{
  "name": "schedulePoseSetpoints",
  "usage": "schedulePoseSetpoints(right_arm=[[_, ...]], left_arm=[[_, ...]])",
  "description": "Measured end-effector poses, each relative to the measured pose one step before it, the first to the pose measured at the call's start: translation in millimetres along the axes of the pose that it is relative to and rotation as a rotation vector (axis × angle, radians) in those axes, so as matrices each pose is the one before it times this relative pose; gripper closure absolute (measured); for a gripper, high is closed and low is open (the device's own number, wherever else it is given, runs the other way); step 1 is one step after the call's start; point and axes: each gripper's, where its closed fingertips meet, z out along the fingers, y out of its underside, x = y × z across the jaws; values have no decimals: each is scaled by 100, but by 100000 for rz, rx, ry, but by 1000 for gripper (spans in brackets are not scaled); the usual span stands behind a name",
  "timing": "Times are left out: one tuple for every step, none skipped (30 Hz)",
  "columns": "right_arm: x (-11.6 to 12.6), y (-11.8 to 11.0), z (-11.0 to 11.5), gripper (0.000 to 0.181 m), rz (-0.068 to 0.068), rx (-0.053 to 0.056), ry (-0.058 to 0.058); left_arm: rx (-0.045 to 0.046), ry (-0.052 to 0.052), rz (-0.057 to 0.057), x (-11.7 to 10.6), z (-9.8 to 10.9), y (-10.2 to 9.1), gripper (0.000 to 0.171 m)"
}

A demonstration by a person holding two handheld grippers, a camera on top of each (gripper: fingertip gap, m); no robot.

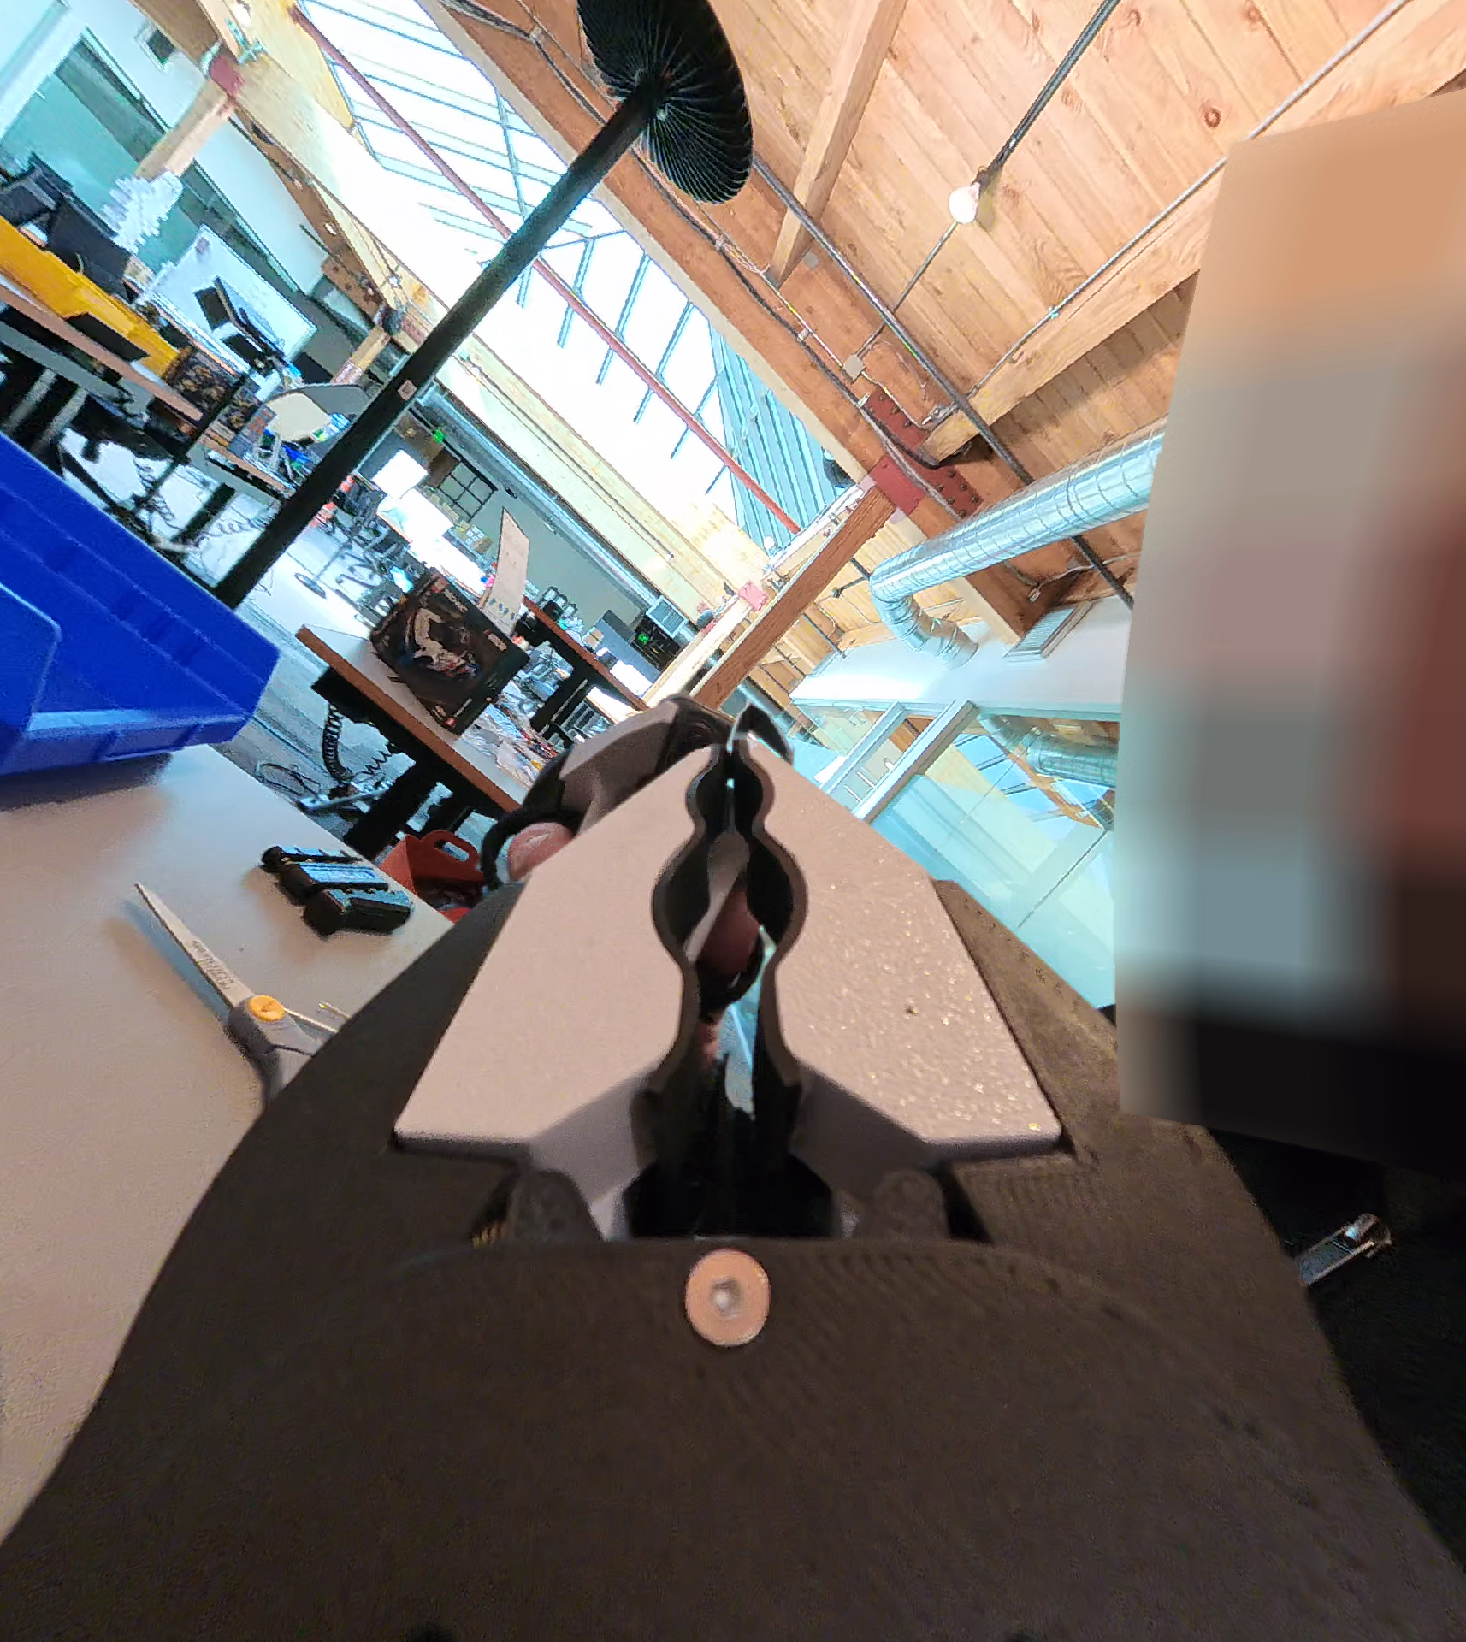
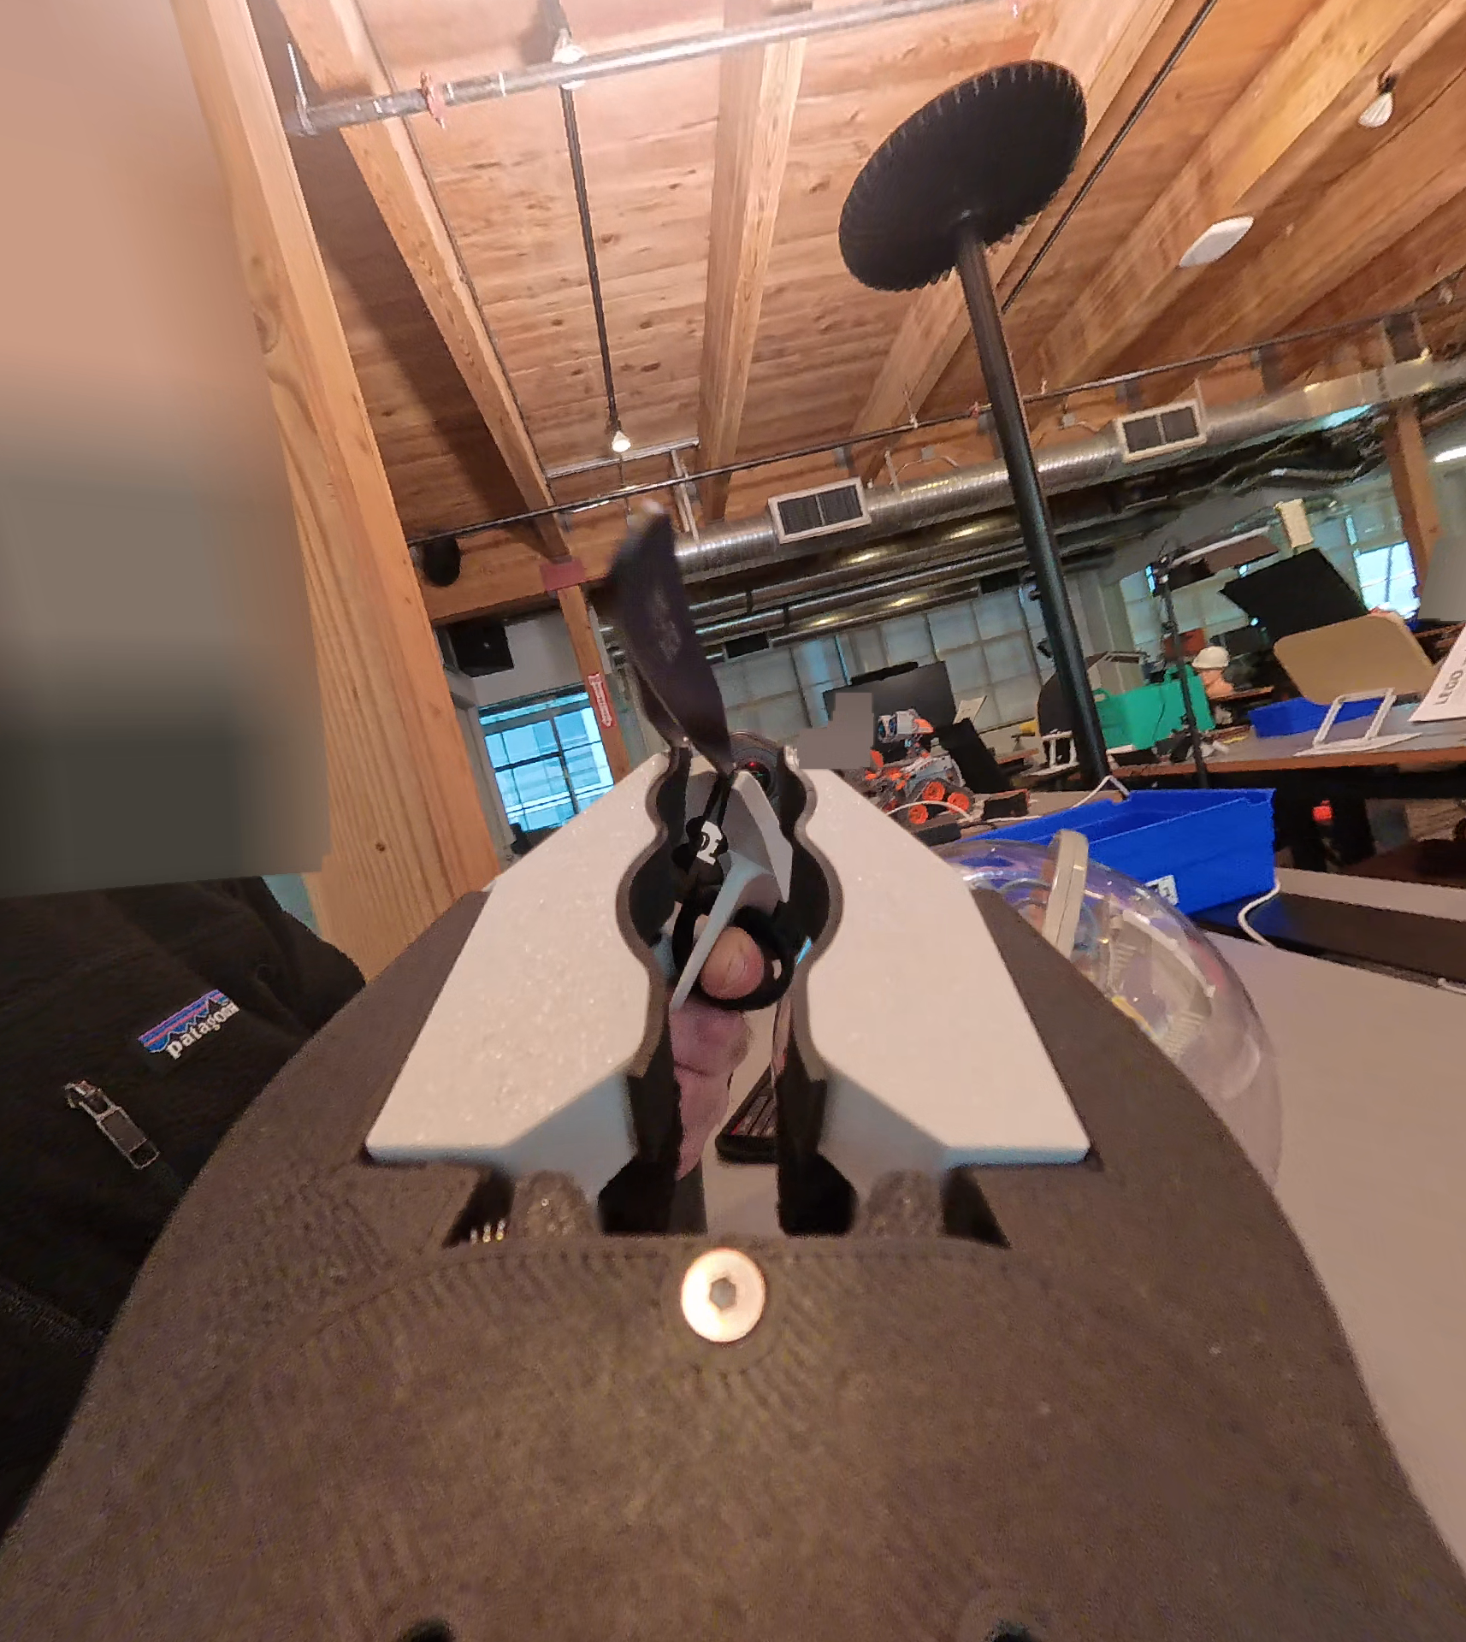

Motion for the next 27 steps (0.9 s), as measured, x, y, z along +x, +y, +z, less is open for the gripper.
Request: schedulePoseSetpoints(right_arm=[[-3,268,40,165,313,-693,-690],[-203,139,-1,167,304,-296,-1830],[-385,57,-29,171,382,-132,-2854],[-246,65,-68,174,-299,-522,-1675],[11,133,-114,175,-370,-1103,-111],[-46,127,-106,175,123,-1069,-704],[-43,92,-96,180,111,-858,-472],[95,131,-47,180,-174,-1170,774],[29,130,9,180,-167,-1358,787],[37,156,39,181,-346,-1547,1096],[41,148,35,181,-382,-1366,918],[-35,92,55,181,1056,-489,-195],[3,49,79,181,1705,252,-27],[-62,32,112,181,713,368,129],[-84,54,88,180,811,-400,-434],[9,88,61,180,1142,-770,-274],[-24,24,50,179,812,13,-206],[-155,-13,72,179,862,596,-688],[-121,19,47,179,1029,557,-829],[-126,5,8,179,610,817,-1240],[-275,-61,-17,179,321,1252,-2251],[-283,-54,-24,179,-308,1203,-2084],[-173,-15,11,180,-765,695,-1192],[-179,-11,28,179,154,478,-1495],[-172,-21,31,180,388,606,-1352],[-52,45,57,179,357,191,-498],[-91,82,42,179,317,-431,-693]], left_arm=[[-3,545,-1375,-2,111,320,171],[814,225,-984,-21,36,201,171],[-71,1701,-1461,137,54,306,171],[670,955,-1595,7,-35,142,171],[562,-535,136,-183,-69,117,171],[-384,-883,2010,-148,-50,268,171],[-655,-1516,2403,-147,-5,291,171],[890,-1324,991,-139,-82,34,171],[504,-245,901,-30,-73,90,171],[805,-1628,2144,-153,-148,7,171],[470,-2265,5324,-40,-128,61,171],[523,-1892,3797,28,-85,27,171],[1062,-1541,1638,-15,-99,-69,171],[768,-1087,3354,59,-103,-56,171],[-261,-1759,4965,35,-119,9,171],[128,-2241,4266,-42,-133,-49,171],[230,-419,2385,100,-81,-25,171],[-208,-243,3360,111,-69,-20,171],[-665,-1486,5410,38,-96,-14,171],[-559,-305,3464,193,-37,-20,171],[-559,1425,924,313,21,12,171],[-582,415,2284,197,-10,-2,171],[-567,-1040,4393,58,-62,-2,171],[-458,463,2745,241,-41,-23,171],[-554,253,1859,151,-51,-40,171],[-665,-928,3519,-38,-107,-19,171],[-259,463,2539,138,-110,-51,171]])
